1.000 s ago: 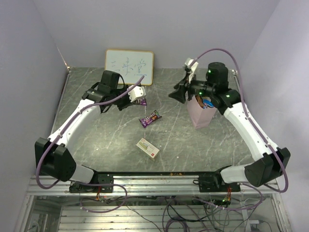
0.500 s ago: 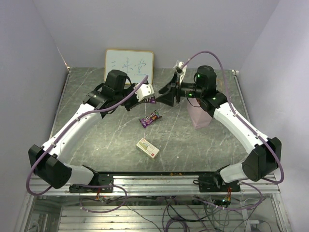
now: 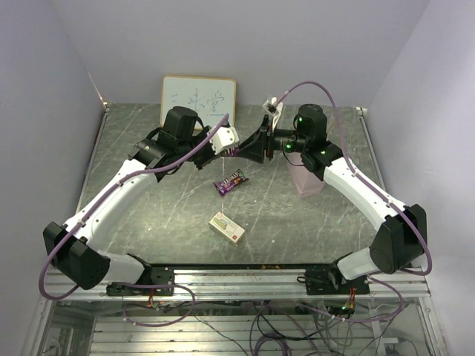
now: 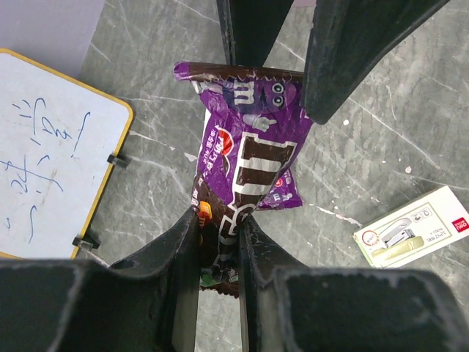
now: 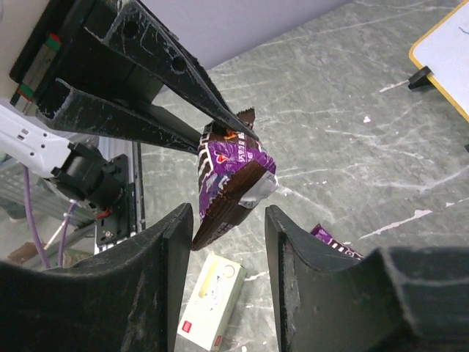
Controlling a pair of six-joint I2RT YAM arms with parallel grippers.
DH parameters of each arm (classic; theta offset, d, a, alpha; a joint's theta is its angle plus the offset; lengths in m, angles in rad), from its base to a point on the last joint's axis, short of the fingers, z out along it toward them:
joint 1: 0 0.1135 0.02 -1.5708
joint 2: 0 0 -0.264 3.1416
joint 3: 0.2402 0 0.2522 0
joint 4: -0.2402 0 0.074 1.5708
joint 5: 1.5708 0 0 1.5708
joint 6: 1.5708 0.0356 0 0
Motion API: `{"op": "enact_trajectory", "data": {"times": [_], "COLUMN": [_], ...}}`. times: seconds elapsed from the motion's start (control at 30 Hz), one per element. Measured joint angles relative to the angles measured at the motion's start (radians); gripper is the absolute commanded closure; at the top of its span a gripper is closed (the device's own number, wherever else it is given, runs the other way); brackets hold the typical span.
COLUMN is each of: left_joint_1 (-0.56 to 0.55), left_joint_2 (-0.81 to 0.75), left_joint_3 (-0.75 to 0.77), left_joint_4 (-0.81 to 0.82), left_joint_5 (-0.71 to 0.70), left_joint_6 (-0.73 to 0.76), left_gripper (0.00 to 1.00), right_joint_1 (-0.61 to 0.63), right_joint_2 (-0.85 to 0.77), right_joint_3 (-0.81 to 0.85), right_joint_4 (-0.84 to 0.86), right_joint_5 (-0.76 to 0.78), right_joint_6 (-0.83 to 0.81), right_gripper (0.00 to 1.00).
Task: Place the snacks into the paper bag
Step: Pick up the snack from the center of the board, then place the snack in the paper bag.
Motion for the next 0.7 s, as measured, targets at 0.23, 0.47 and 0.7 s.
{"op": "enact_trajectory", "data": {"times": [0.23, 0.47, 0.7], "left_joint_1": [-0.005, -0.006, -0.006], "left_joint_2": [0.0, 0.0, -0.013], "left_joint_3": [0.0, 0.0, -0.012], "left_joint_4": [0.001, 0.007, 0.029], "left_joint_5": [-0.001, -0.003, -0.005], "left_joint_6": [-0.013, -0.034, -0.052], "left_gripper": [0.78, 0.71, 0.51], "right_joint_1": [0.003, 0.003, -0.003], "right_joint_2": [0.014, 0.02, 0.015], "right_joint_3": [0.0, 0.0, 0.0], "right_joint_4": [0.043, 0.056, 0.051], "right_joint_5": [-0.006, 0.005, 0.032], "right_joint_6": [0.044, 0.058, 0.043], "right_gripper": [0.71, 0.89, 1.0]}}
